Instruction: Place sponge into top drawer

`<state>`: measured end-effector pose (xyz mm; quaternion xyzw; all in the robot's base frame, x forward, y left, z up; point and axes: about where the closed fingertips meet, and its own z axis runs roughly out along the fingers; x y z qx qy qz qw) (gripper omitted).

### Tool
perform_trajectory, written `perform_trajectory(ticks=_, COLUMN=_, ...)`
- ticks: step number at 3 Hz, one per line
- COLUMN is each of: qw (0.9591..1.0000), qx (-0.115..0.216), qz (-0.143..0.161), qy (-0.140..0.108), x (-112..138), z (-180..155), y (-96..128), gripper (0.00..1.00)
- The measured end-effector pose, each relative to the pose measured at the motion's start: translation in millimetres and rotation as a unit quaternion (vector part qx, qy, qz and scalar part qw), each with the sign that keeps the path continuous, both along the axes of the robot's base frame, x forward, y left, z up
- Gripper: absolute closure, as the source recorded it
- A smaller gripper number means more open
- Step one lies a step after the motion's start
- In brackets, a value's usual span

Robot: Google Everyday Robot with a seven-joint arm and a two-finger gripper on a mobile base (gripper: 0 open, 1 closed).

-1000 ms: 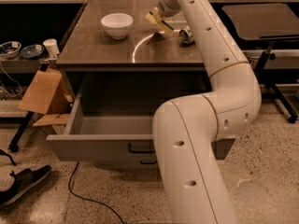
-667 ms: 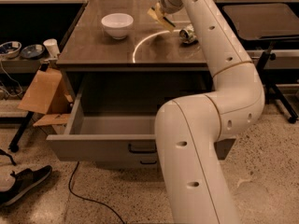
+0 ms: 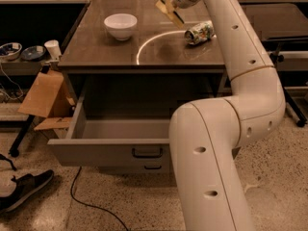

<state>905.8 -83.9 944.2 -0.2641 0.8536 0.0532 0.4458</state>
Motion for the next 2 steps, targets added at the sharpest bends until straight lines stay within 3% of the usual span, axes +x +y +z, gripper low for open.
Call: perform_trajectory(ticks=2, qw=0.9970, qx=0.045, qz=0.063, qy=-0.008, x=-25, z=14, y=-13, gripper=1.00)
